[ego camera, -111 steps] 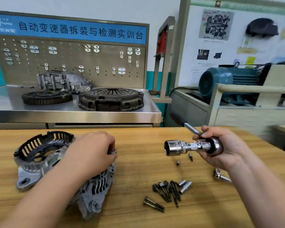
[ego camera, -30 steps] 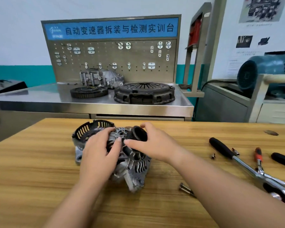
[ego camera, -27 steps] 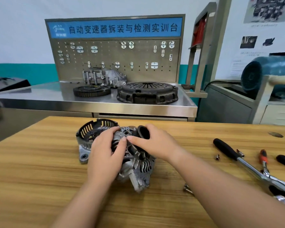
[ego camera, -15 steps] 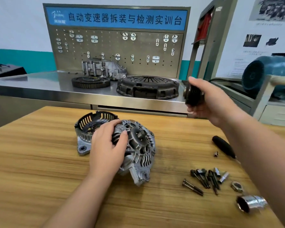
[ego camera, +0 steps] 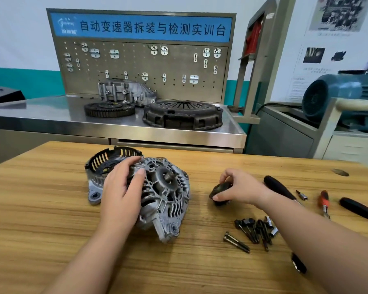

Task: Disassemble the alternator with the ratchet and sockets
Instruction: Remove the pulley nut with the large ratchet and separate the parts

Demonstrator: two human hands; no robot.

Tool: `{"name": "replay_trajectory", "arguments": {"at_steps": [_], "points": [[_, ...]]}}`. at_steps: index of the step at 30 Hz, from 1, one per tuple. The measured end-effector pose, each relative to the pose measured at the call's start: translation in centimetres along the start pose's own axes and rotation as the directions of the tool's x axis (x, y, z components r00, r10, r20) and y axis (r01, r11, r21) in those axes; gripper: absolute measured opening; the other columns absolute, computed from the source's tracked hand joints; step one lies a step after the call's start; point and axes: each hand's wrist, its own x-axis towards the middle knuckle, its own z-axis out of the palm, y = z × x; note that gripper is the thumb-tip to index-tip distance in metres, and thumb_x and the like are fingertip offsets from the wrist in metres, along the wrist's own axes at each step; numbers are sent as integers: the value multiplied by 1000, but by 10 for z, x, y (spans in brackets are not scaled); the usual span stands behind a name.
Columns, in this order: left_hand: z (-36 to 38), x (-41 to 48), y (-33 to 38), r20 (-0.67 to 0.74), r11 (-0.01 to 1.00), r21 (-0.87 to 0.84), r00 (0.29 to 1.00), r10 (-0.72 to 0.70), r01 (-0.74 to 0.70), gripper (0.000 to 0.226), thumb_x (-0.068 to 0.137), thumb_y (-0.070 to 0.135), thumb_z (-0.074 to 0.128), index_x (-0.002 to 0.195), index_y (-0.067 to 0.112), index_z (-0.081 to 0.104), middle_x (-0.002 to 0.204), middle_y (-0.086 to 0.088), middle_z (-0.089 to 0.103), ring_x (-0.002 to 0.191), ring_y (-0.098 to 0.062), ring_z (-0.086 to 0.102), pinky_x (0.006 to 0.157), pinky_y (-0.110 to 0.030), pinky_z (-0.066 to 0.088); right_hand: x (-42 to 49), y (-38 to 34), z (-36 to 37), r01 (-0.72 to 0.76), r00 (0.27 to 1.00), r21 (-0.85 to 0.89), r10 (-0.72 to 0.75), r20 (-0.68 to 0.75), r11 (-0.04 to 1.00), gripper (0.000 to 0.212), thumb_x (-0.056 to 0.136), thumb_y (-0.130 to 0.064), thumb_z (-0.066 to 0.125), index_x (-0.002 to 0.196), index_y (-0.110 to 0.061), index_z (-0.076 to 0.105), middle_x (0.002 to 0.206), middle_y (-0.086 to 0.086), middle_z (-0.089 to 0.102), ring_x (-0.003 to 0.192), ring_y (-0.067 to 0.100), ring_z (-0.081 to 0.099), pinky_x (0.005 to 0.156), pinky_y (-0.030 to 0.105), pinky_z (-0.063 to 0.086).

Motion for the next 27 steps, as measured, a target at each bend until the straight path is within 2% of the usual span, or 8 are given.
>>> {"name": "replay_trajectory", "arguments": {"at_steps": [4, 8, 12, 14, 16, 20, 23, 27], "points": [[-1, 5, -5, -35, 962, -206, 981, -192, 180, 28, 84, 43, 45, 108, 39, 60, 101, 21, 64, 98, 1, 58, 83, -30, 47, -3, 11, -6, -25, 998, -38, 27, 49, 999, 45, 71, -34, 84, 103, -27, 53, 104, -7, 59, 93, 9, 56, 68, 21, 45], [-6, 10, -10, -50, 902, -270, 931, -362, 336, 15, 91, 36, 48, 94, 36, 62, 101, 16, 64, 103, -11, 58, 95, -38, 44, -5, 21, -7, -73, 996, -73, 77, 55, 995, 59, 72, -32, 83, 118, -32, 47, 116, -2, 57, 103, 14, 55, 80, 25, 44], [-8, 9, -2, -27, 904, -243, 929, -368, 351, 16, 84, 43, 50, 92, 38, 63, 103, 16, 64, 105, -13, 58, 99, -42, 43, -7, 13, -8, -116, 993, -226, 120, 4, 967, 60, 77, -32, 79, 128, -29, 47, 119, -2, 58, 98, 14, 54, 74, 23, 46], [-8, 6, 1, 3, 927, -202, 947, -322, 316, 35, 76, 49, 51, 106, 35, 62, 109, 9, 65, 107, -15, 59, 100, -46, 44, -7, -1, -5, -79, 996, -308, 62, -64, 948, 57, 81, -31, 74, 132, -28, 47, 127, 0, 57, 103, 16, 54, 76, 24, 48], [-7, 3, 5, 27, 963, -89, 967, -252, 254, 47, 76, 50, 53, 119, 32, 58, 116, 6, 62, 110, -16, 57, 100, -46, 45, -5, -17, 3, 4, 995, -220, -26, -98, 976, 48, 86, -36, 69, 129, -28, 50, 124, -2, 57, 104, 14, 55, 77, 23, 47], [-5, 1, 7, 40, 982, 95, 985, -165, 161, 45, 81, 51, 55, 124, 37, 52, 122, 11, 56, 114, -12, 52, 99, -43, 44, 1, -49, 29, -82, 993, 371, 45, 106, 925, 39, 95, -42, 56, 126, -18, 51, 103, 2, 63, 89, 17, 63, 78, 34, 57], [-6, 1, 4, 34, 968, 8, 968, -249, 249, 53, 74, 61, 47, 121, 38, 54, 120, 14, 57, 112, -9, 53, 94, -37, 45, 10, -62, 45, -169, 980, 495, 90, 180, 852, 41, 99, -42, 48, 129, -15, 49, 99, 5, 61, 91, 22, 63, 77, 36, 56], [-16, 13, -4, 6, 857, -105, 862, -507, 505, 36, 80, 59, 47, 99, 31, 59, 106, 6, 63, 101, -17, 58, 92, -40, 44, 26, -74, 54, -149, 986, 563, 76, 152, 813, 40, 97, -49, 46, 118, -17, 58, 108, 4, 64, 105, 26, 59, 96, 49, 48]]}}
